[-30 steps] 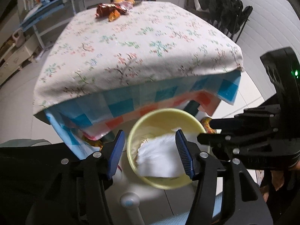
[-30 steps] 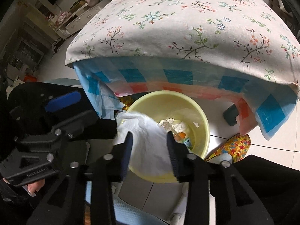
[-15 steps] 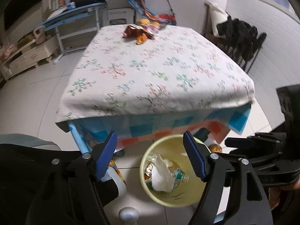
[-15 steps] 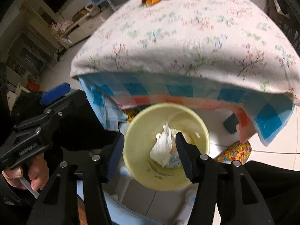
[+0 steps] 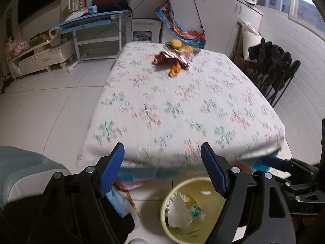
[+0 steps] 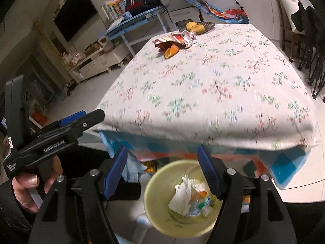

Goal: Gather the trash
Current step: 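Move both grippers back to the snack bag and orange peel, then grasp the orange peel with the right gripper while the left grasps the red snack bag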

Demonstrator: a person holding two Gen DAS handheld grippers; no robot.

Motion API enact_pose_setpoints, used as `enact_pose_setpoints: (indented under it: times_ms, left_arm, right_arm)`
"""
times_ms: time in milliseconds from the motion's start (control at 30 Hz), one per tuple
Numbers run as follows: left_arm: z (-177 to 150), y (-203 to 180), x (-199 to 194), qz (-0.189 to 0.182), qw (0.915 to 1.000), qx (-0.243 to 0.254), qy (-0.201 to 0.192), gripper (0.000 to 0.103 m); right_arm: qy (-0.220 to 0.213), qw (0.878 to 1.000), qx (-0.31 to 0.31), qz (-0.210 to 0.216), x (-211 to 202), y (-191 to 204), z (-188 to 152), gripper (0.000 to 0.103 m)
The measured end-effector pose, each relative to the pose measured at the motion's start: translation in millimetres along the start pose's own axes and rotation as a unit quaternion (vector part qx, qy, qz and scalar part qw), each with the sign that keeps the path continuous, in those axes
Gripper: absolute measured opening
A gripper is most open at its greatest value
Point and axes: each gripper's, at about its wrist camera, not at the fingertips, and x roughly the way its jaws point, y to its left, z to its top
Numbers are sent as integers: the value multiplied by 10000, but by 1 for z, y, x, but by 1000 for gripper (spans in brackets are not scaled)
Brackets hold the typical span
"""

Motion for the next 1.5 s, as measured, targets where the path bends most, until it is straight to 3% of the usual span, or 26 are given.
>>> enact_pose_setpoints:
  times_ms: [433, 733, 867, 1067, 1200, 1367, 1500]
  left_arm:
    - [95, 45, 44, 191, 9986, -438, -224, 77]
    - [131, 62, 77, 239, 9978, -597, -174, 78]
    - [141, 61, 86, 236, 9983, -514, -169, 80]
    - [157, 56, 103, 211, 9987, -446, -129, 80]
    - [166, 47, 118, 177, 9993, -327, -97, 81]
    - [180, 25, 144, 121, 9999, 40, -37, 82]
    - [188, -2, 172, 168, 9975, 691, 22, 82]
  right_arm:
    - [-319, 9993, 22, -190, 82, 3, 116, 69]
    - [-253, 9977, 106, -623, 147, 5, 172, 69]
    - [-136, 9967, 94, -792, 168, 0, 181, 68]
    - [-5, 9953, -123, -957, 188, -2, 190, 51]
    - [114, 9944, -418, -959, 185, -2, 191, 24]
    - [333, 9941, -589, -842, 163, -22, 182, 20]
    - [673, 9924, -652, -795, 137, -46, 167, 20]
